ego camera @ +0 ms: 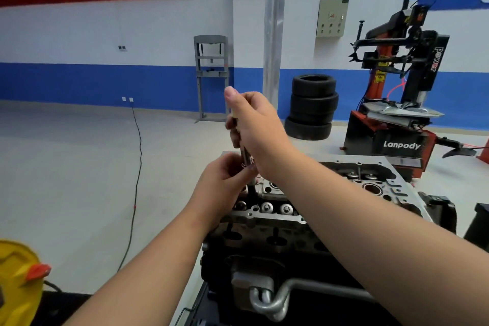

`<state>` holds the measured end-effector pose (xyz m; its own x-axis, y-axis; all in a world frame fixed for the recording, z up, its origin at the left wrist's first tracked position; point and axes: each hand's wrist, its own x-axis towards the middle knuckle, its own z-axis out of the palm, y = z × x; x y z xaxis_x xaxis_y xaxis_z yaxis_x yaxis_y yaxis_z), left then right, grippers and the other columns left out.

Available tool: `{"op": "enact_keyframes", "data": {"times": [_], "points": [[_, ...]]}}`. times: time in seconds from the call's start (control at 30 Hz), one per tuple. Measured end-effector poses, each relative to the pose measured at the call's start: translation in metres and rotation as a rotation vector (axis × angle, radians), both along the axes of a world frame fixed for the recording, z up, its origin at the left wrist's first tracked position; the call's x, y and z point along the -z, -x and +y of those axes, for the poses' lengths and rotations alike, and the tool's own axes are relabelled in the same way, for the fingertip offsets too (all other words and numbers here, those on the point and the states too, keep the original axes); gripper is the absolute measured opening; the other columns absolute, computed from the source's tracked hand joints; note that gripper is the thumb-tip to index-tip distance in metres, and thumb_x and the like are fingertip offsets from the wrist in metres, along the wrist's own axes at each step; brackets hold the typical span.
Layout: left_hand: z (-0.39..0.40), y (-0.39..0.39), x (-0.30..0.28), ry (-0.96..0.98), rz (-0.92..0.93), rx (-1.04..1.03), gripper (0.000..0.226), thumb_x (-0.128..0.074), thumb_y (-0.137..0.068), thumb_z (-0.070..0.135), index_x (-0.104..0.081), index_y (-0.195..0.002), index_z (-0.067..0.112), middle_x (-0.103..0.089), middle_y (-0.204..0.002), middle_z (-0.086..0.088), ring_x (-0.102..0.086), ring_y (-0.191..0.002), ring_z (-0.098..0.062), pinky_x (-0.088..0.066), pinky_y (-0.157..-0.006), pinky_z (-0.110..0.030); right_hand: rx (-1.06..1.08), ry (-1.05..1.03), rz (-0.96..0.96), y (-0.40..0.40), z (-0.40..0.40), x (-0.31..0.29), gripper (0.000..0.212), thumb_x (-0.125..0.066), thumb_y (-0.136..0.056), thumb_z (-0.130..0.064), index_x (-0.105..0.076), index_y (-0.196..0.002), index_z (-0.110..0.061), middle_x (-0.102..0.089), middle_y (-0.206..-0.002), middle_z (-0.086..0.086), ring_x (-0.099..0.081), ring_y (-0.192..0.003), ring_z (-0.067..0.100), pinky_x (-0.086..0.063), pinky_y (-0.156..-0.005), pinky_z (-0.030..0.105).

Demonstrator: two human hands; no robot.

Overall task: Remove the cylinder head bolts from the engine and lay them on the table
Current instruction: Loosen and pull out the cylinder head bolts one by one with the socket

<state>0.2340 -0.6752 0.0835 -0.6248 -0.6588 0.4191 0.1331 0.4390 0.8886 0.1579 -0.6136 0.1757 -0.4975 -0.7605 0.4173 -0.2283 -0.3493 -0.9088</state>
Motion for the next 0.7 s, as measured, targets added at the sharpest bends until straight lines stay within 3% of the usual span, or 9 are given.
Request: {"op": "enact_keyframes", "data": {"times": [0.07, 0.1, 0.17, 0.23, 0.33, 0.43, 0.57, 0.63, 0.7], "points": [[0.005, 0.003, -0.003, -0.012, 0.036, -0.026, 0.041, -0.080, -0.073, 0.047, -0.069, -0.095, 0.014, -0.073, -0.086, -0.013, -0.065, -0.073, -0.019, -0.054, -0.068, -0.048, 0.008, 0.104, 0.063, 0.001, 0.000, 0.006, 0.024, -0.063, -0.095, -0.044, -0.056, -0.099, -0.021, -0.064, -0.066, -0.008, -0.056, -0.055, 0.008, -0.049, -0.060, 0.027], [0.006, 0.004, -0.003, -0.006, 0.050, -0.029, 0.050, -0.081, -0.069, 0.049, -0.067, -0.096, 0.009, -0.071, -0.087, -0.017, -0.063, -0.074, -0.021, -0.054, -0.070, -0.046, -0.017, 0.138, 0.126, 0.004, 0.001, 0.008, 0.021, -0.065, -0.095, -0.039, -0.057, -0.100, -0.020, -0.066, -0.068, -0.008, -0.059, -0.057, 0.009, -0.051, -0.061, 0.027], [0.004, 0.004, -0.001, 0.008, 0.031, -0.018, 0.042, -0.084, -0.079, 0.044, -0.067, -0.100, 0.012, -0.072, -0.089, -0.014, -0.065, -0.076, -0.017, -0.053, -0.071, -0.042, -0.016, 0.171, 0.306, 0.013, 0.005, 0.009, 0.015, -0.066, -0.096, -0.030, -0.057, -0.101, -0.020, -0.069, -0.074, -0.005, -0.064, -0.061, 0.011, -0.054, -0.063, 0.027], [0.000, 0.003, 0.002, -0.074, 0.027, 0.047, 0.020, -0.069, -0.099, 0.035, -0.070, -0.108, 0.017, -0.076, -0.094, -0.008, -0.070, -0.081, -0.011, -0.054, -0.070, -0.029, 0.014, 0.178, 0.418, 0.023, 0.005, 0.008, 0.017, -0.068, -0.095, -0.024, -0.056, -0.107, -0.021, -0.070, -0.081, -0.003, -0.068, -0.069, 0.011, -0.056, -0.066, 0.025], [-0.002, -0.001, 0.005, -0.159, 0.006, 0.121, 0.028, -0.047, -0.110, 0.027, -0.073, -0.116, 0.019, -0.079, -0.105, -0.004, -0.074, -0.092, -0.009, -0.052, -0.068, -0.015, -0.023, 0.156, 0.449, 0.036, 0.004, 0.012, 0.023, -0.071, -0.092, -0.022, -0.057, -0.110, -0.024, -0.072, -0.082, 0.001, -0.071, -0.076, 0.016, -0.060, -0.070, 0.033], [0.003, -0.002, 0.001, -0.108, 0.009, 0.082, 0.027, -0.047, -0.111, 0.021, -0.073, -0.112, 0.016, -0.079, -0.102, -0.006, -0.073, -0.094, -0.014, -0.054, -0.075, -0.022, 0.043, 0.101, 0.587, 0.045, 0.000, 0.027, 0.022, -0.073, -0.089, -0.031, -0.054, -0.102, -0.031, -0.072, -0.081, 0.003, -0.070, -0.076, 0.021, -0.059, -0.073, 0.042], [0.007, 0.003, 0.001, -0.057, 0.060, -0.036, 0.017, -0.067, -0.100, 0.022, -0.068, -0.108, 0.007, -0.073, -0.104, -0.022, -0.071, -0.095, -0.031, -0.055, -0.088, -0.050, 0.124, 0.212, 0.692, 0.055, 0.002, 0.048, 0.017, -0.073, -0.090, -0.031, -0.061, -0.092, -0.018, -0.067, -0.076, -0.006, -0.065, -0.069, 0.008, -0.050, -0.063, 0.020], [0.009, 0.004, -0.001, -0.076, 0.090, -0.059, 0.021, -0.072, -0.095, 0.022, -0.065, -0.106, 0.005, -0.069, -0.102, -0.028, -0.068, -0.087, -0.030, -0.056, -0.085, -0.050, 0.123, 0.248, 0.702, 0.056, 0.003, 0.050, 0.021, -0.069, -0.093, -0.030, -0.064, -0.089, -0.010, -0.066, -0.073, -0.003, -0.064, -0.065, 0.012, -0.053, -0.060, 0.029], [0.008, 0.003, 0.000, -0.083, 0.057, -0.017, 0.015, -0.065, -0.101, 0.024, -0.068, -0.110, 0.013, -0.073, -0.104, -0.019, -0.071, -0.095, -0.032, -0.057, -0.086, -0.045, 0.147, 0.223, 0.746, 0.054, 0.004, 0.050, 0.026, -0.060, -0.097, -0.031, -0.064, -0.091, -0.006, -0.066, -0.073, 0.003, -0.064, -0.065, 0.021, -0.053, -0.060, 0.043]]}}
